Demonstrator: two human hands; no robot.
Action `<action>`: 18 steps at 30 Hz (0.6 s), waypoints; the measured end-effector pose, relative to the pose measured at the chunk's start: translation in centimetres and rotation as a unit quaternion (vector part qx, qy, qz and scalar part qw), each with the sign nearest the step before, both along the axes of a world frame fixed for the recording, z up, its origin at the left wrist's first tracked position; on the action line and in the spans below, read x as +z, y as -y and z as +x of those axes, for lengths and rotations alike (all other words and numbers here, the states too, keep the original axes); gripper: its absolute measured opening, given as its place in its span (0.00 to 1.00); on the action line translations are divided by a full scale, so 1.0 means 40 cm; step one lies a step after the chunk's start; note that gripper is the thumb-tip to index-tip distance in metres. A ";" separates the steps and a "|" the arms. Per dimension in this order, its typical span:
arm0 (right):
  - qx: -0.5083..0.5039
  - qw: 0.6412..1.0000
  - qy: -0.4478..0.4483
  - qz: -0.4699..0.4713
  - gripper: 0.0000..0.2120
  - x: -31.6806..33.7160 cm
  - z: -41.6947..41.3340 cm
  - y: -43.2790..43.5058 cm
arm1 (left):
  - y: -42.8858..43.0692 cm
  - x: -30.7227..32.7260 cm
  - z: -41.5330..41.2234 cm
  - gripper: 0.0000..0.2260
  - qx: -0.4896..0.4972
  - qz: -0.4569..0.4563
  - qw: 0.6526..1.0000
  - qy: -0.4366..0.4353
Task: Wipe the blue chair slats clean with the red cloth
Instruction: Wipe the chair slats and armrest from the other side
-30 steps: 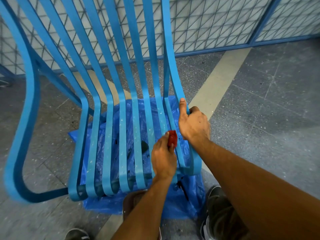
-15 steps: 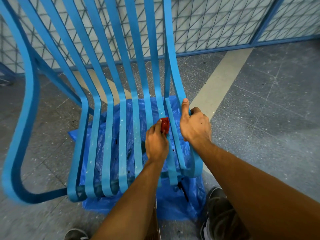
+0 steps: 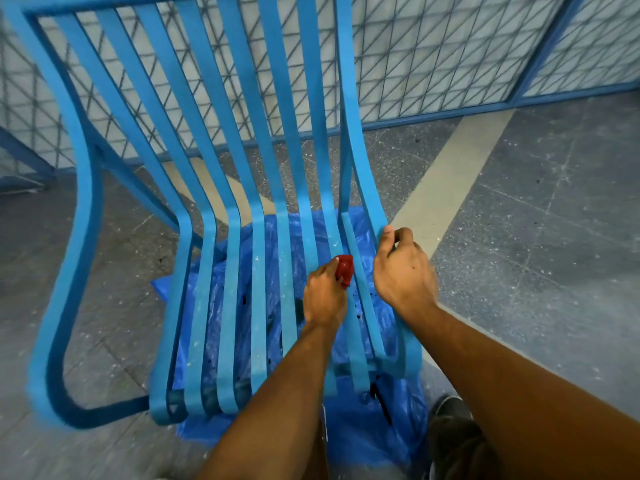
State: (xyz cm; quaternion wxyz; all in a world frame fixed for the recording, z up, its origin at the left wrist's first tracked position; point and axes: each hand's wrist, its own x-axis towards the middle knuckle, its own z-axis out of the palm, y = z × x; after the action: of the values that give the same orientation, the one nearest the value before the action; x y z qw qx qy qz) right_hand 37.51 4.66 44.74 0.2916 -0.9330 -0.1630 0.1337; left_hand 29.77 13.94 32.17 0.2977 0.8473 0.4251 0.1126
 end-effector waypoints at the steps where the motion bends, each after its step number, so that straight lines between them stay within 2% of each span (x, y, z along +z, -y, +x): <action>1: 0.008 1.000 -0.001 -0.004 0.23 0.006 -0.002 0.000 | -0.003 0.012 -0.003 0.17 0.026 -0.013 1.000 0.012; 5: 0.056 0.998 0.038 -0.019 0.19 0.029 0.009 -0.009 | -0.003 0.038 -0.034 0.19 0.113 -0.061 0.988 0.086; 8: 0.114 0.989 0.091 0.011 0.21 0.059 0.053 -0.049 | -0.029 0.048 -0.034 0.19 0.131 -0.082 0.977 0.150; 11: 0.147 0.983 0.106 0.019 0.21 0.084 0.104 -0.112 | -0.068 0.065 -0.010 0.19 0.109 -0.076 0.972 0.195; 14: 0.157 0.985 0.075 -0.001 0.19 0.077 0.116 -0.154 | -0.110 0.094 0.037 0.19 0.092 -0.091 0.967 0.218; 18: 0.127 0.987 0.094 0.002 0.17 0.047 0.111 -0.172 | -0.204 0.098 0.125 0.18 0.002 -0.073 0.976 0.205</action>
State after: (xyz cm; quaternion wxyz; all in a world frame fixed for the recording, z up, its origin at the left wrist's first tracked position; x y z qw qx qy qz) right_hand 41.94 11.55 46.60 0.2578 -0.9125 -0.3072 0.0813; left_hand 34.77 22.08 36.10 0.4393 0.7816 0.3634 0.2530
